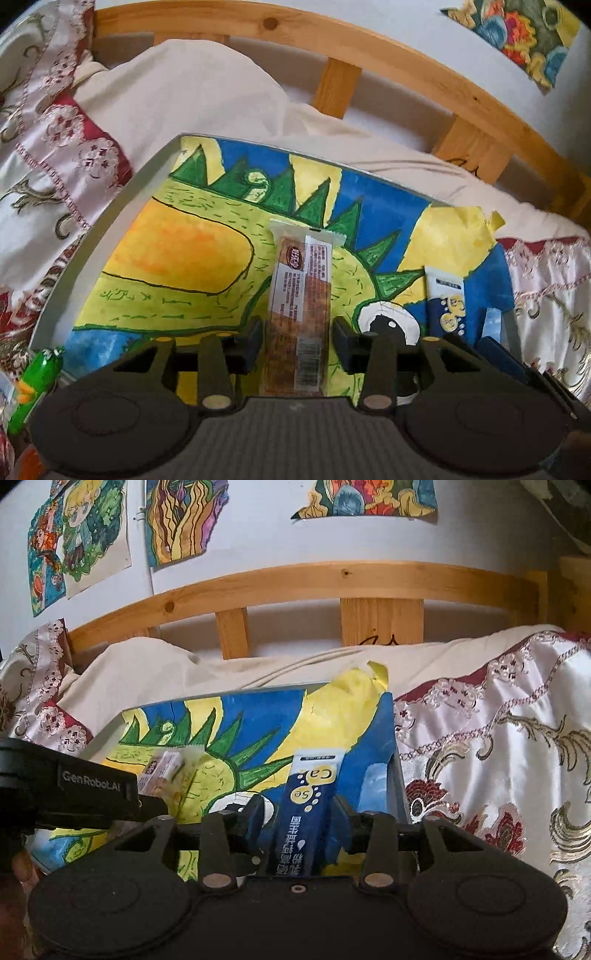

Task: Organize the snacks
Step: 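Carry both snacks into the dinosaur tray and open both grippers to release them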

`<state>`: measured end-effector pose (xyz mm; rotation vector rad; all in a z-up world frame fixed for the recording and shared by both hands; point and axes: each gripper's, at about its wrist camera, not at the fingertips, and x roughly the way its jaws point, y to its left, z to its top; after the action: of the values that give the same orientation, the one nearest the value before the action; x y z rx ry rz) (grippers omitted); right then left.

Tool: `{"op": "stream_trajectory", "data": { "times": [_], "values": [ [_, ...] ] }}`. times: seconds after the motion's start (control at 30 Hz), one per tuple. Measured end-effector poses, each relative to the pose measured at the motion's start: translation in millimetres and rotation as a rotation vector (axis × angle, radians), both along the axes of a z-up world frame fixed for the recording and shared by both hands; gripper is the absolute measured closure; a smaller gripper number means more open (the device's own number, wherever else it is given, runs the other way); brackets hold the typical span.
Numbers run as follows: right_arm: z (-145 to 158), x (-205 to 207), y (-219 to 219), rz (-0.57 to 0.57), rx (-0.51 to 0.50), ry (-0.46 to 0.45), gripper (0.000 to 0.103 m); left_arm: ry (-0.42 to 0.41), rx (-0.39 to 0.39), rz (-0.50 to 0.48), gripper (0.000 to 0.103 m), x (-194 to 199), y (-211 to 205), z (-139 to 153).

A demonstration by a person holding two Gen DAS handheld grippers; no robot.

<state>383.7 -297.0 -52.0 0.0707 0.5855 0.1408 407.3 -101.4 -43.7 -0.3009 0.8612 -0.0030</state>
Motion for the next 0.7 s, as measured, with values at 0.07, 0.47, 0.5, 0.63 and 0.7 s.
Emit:
{"op": "stream_trajectory", "data": {
  "times": [0.07, 0.47, 0.5, 0.63, 0.7],
  "values": [
    [6, -5, 0, -0.003, -0.013, -0.023, 0.051, -0.015, -0.007, 0.002, 0.048, -5, 3, 6],
    [73, -83, 0, -0.035, -0.003, -0.188, 0.009, -0.212, 0.018, 0.024, 0.012, -85, 24, 78],
    [79, -91, 2, -0.039, -0.011, -0.202, 0.007, -0.228, 0.021, 0.032, 0.009, -95, 26, 84],
    [100, -128, 4, -0.052, 0.003, -0.248, 0.001, -0.295, 0.019, 0.061, 0.001, -135, 38, 101],
    [107, -148, 5, -0.045, 0.016, -0.263, 0.001, -0.325, 0.022, 0.077, 0.001, -155, 43, 108]
  ]
}}
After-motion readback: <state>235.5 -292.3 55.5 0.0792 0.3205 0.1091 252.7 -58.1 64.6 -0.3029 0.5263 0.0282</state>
